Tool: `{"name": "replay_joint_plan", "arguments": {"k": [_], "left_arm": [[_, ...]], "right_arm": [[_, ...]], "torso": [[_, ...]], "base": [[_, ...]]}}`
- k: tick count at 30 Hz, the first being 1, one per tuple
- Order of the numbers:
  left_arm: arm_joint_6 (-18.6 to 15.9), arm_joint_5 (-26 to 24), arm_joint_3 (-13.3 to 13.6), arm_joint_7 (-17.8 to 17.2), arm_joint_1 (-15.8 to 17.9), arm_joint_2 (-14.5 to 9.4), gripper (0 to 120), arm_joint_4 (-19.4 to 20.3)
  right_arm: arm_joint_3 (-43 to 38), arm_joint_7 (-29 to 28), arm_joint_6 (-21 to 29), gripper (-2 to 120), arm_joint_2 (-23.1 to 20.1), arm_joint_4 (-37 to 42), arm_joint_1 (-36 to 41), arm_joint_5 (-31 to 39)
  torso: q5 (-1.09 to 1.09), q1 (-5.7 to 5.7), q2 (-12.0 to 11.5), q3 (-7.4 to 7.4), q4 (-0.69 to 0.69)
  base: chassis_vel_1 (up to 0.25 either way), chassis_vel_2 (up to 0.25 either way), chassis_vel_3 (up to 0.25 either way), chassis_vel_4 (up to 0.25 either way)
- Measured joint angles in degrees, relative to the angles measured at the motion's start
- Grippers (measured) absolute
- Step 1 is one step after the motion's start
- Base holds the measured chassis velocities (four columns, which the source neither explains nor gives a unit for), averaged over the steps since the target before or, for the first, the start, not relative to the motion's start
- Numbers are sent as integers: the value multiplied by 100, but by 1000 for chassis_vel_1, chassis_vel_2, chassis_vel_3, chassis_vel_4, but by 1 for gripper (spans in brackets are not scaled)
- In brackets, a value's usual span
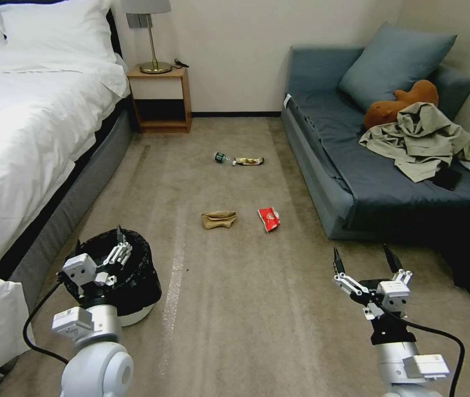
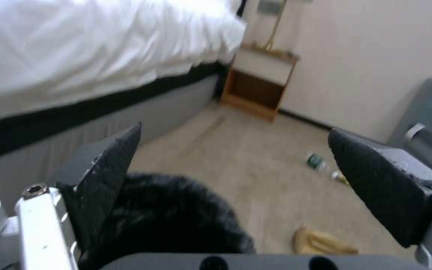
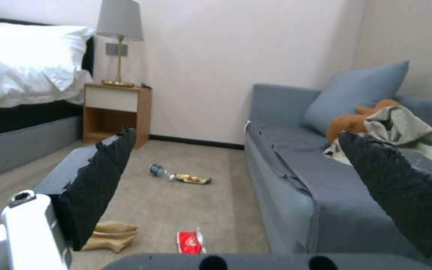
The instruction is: Pick up the trash bin, then pick up the garbage on the floor and place it into the trash bin.
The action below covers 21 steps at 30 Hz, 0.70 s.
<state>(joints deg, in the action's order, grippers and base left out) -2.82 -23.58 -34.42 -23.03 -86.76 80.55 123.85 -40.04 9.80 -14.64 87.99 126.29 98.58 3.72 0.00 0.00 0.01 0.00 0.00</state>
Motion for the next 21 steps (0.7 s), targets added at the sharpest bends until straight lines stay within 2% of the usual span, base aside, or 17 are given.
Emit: {"name": "replay_joint_plan", "arguments": {"k": [1,2,4,5,7,8,9,10,13,16,18,21], "left_arm": [[-274,-217,-81,-102,24,-63,100,20],[-274,-217,-81,-102,24,-63,100,20],[-587,-418,-210,-205,58,-168,100,83],[-587,-418,-210,-205,58,-168,100,83],[-885,-655,-378,-333,115,-367,100,117],[-885,-655,-378,-333,115,-367,100,117],[-1035,-841,-490,-421,165,-541,100,108],[-1035,-841,-490,-421,165,-541,100,108],[-1564,-1613,-1021,-644,371,-1218,100,-178],[-1676,-1704,-1082,-650,411,-1335,100,-254],[-1927,-1963,-1142,-748,529,-1506,100,-392],[-2107,-2121,-1121,-828,655,-1607,100,-575]], "right_arm": [[0,9,0,100,-39,-18,-13,25],[0,9,0,100,-39,-18,-13,25],[-1,24,0,100,-92,-36,-31,48],[-1,24,0,100,-92,-36,-31,48],[-1,34,2,100,-138,-53,-44,64],[-1,34,2,100,-138,-53,-44,64],[3,40,2,100,-161,-78,-55,68],[3,40,2,100,-161,-78,-55,68],[23,57,-13,100,-185,-155,-100,67],[25,60,-19,100,-178,-171,-108,65],[30,72,-41,100,-144,-204,-117,55],[34,78,-61,100,-98,-224,-121,39]], "torso": [[0,0,0,0,0],[0,0,0,0,0],[1,0,0,0,0],[1,0,0,0,0],[0,0,0,0,0],[0,0,0,0,0],[-1,0,-1,0,0],[-1,0,-1,0,0],[-1,0,-1,0,0],[0,0,-1,0,1],[-1,0,-1,0,0],[0,0,-1,0,0]], "base": [[0,0,0,0],[0,0,0,0],[0,0,0,0],[0,0,0,0],[0,0,0,0],[0,0,0,0],[0,0,0,0],[0,0,0,0],[0,0,0,0],[0,0,0,0],[0,0,0,0],[0,0,0,0]]}}
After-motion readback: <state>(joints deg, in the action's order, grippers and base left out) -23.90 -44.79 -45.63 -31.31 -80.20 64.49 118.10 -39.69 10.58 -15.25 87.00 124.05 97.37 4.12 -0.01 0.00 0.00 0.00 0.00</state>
